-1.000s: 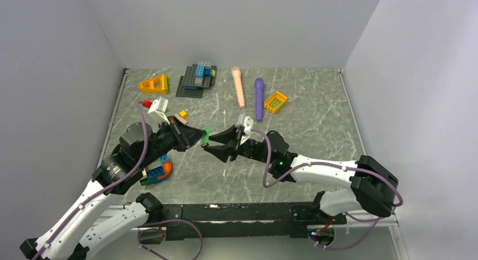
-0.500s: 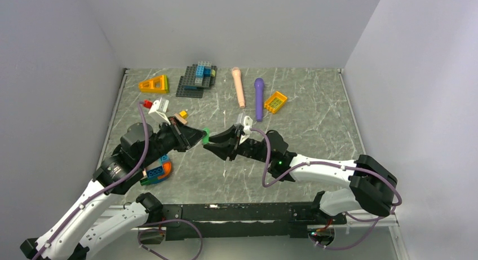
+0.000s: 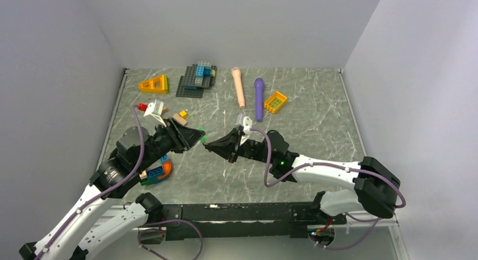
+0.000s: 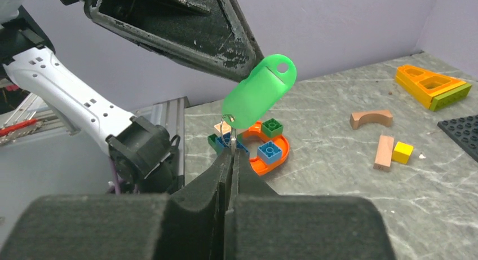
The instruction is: Remove the keys from the keyring
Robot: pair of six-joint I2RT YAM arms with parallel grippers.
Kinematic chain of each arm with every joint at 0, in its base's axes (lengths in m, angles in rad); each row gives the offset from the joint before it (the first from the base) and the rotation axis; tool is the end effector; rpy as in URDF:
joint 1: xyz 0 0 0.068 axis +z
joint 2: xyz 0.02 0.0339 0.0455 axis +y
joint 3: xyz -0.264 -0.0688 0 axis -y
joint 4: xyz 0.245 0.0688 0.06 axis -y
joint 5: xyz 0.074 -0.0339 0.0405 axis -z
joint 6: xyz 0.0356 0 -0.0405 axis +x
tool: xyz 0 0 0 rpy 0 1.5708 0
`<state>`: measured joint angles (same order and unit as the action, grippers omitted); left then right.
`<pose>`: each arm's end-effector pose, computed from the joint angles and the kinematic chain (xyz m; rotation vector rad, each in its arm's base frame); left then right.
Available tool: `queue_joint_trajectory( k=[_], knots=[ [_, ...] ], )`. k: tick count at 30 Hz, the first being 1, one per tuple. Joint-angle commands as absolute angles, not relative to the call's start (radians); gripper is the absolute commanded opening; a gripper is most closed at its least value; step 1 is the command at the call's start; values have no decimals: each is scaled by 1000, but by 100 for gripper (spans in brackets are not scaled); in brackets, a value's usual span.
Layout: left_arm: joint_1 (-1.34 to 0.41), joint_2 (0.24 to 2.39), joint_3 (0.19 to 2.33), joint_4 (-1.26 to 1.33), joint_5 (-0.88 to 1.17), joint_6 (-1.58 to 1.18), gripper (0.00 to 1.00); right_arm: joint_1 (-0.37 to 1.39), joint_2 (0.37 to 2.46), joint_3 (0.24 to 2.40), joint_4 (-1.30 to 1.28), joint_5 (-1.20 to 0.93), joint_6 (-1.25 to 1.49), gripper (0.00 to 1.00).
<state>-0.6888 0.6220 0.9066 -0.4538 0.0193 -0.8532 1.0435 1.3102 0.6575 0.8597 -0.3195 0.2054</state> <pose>0.1013 -0.0843 0.3752 -0.1394 1.8785 -1.1204 0.1355 0.2550 0.2896 -0.8615 1.2197 1.2463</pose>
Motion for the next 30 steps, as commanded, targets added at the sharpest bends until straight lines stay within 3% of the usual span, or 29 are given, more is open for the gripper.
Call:
queue_joint_trajectory(
  k=[1, 6, 8, 14, 18, 24, 30],
  knots=[
    [-692, 584, 890, -443, -48, -830, 41, 1047, 1235, 679, 790, -359, 220, 0],
    [-693, 567, 879, -445, -71, -800, 64, 1047, 1180, 676, 715, -372, 241, 0],
    [-693, 569, 889, -455, -69, -764, 67, 1048, 1162, 690, 656, -380, 242, 0],
    [-692, 576, 955, -487, 4, -518, 67, 1048, 1123, 794, 336, -409, 222, 0],
    [-692, 552, 959, -506, 165, -339, 65, 1047, 1093, 831, 170, -455, 222, 0],
    [-693, 549, 991, -603, 420, -190, 60, 1048, 1042, 871, 28, -616, 231, 0],
    [-693, 524, 1019, -670, 537, -89, 58, 1048, 1035, 929, -67, -692, 251, 0]
  ],
)
